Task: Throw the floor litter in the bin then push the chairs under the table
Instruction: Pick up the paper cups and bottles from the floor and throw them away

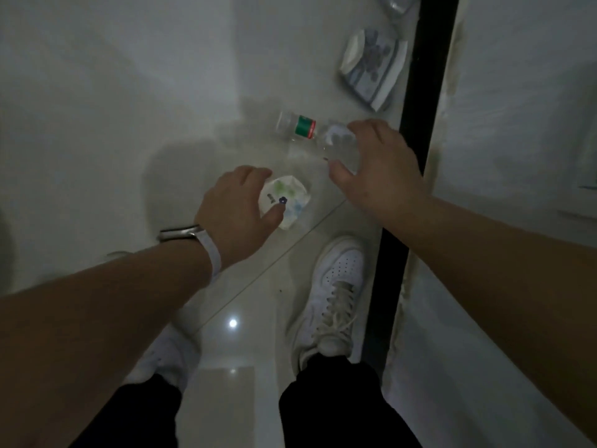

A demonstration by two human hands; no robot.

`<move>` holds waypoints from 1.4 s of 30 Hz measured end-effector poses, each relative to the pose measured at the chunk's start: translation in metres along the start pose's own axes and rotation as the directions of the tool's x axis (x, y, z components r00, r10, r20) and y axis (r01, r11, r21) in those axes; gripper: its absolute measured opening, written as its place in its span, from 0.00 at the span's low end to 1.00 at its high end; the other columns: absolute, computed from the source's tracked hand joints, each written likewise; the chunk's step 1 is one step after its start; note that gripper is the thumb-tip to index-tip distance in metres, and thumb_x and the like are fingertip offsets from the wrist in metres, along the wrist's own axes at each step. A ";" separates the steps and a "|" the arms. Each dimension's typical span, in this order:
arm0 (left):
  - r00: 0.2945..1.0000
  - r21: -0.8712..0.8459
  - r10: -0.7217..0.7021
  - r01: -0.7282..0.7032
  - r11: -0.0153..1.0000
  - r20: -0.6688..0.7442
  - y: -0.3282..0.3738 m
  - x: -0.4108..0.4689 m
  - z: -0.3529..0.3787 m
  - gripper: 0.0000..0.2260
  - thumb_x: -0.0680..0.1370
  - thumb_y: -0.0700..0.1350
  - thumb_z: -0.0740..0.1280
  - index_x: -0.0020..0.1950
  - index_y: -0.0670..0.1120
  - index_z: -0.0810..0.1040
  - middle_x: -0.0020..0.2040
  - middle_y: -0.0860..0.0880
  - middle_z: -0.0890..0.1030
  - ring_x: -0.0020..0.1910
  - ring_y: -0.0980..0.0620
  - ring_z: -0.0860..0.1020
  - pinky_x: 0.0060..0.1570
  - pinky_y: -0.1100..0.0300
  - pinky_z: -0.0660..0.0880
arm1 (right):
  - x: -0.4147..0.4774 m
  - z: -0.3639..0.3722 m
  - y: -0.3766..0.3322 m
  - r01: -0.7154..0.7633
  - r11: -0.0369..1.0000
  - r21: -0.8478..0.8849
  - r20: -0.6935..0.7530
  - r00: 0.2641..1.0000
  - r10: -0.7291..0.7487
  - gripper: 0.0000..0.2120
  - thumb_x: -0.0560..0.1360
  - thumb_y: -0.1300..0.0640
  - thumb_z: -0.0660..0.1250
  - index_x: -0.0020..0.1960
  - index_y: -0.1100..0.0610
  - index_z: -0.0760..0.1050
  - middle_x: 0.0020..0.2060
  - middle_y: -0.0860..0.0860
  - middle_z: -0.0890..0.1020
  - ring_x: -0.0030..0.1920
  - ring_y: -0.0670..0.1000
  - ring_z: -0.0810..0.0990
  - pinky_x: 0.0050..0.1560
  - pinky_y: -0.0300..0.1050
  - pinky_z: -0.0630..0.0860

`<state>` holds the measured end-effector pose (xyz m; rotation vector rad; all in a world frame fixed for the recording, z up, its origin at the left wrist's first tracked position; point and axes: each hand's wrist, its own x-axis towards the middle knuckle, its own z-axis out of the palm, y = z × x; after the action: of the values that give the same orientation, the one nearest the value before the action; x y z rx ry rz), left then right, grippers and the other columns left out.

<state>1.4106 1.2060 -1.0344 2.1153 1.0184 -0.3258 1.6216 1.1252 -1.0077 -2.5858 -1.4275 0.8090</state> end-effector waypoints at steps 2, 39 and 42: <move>0.999 0.027 0.032 -0.032 0.999 -0.004 -0.003 0.014 0.017 0.29 0.72 0.59 0.63 0.67 0.42 0.74 0.63 0.40 0.76 0.60 0.37 0.75 0.55 0.45 0.73 | 0.008 0.015 0.006 0.006 0.999 -0.036 0.014 1.000 -0.005 0.30 0.73 0.43 0.67 0.69 0.59 0.69 0.63 0.58 0.74 0.61 0.60 0.73 0.59 0.55 0.71; 0.921 -0.458 -0.380 0.304 0.836 -0.083 0.012 -0.072 -0.207 0.05 0.77 0.42 0.69 0.50 0.52 0.78 0.39 0.54 0.82 0.37 0.57 0.79 0.39 0.61 0.73 | -0.035 -0.116 -0.133 -0.185 0.902 0.389 -0.067 0.971 0.228 0.34 0.68 0.36 0.73 0.66 0.50 0.66 0.55 0.49 0.71 0.54 0.50 0.75 0.53 0.54 0.79; 0.916 -0.497 -0.380 0.274 0.823 -0.125 0.043 -0.097 -0.267 0.04 0.77 0.43 0.70 0.46 0.52 0.79 0.38 0.55 0.82 0.33 0.62 0.77 0.37 0.65 0.73 | -0.049 -0.178 -0.166 -0.160 0.876 0.454 -0.079 0.973 0.219 0.32 0.68 0.39 0.74 0.65 0.52 0.67 0.54 0.49 0.70 0.52 0.50 0.74 0.52 0.54 0.79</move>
<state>1.3565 1.3273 -0.7803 1.5499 1.4376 0.0039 1.5591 1.2109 -0.7829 -2.3843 -0.8356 0.8538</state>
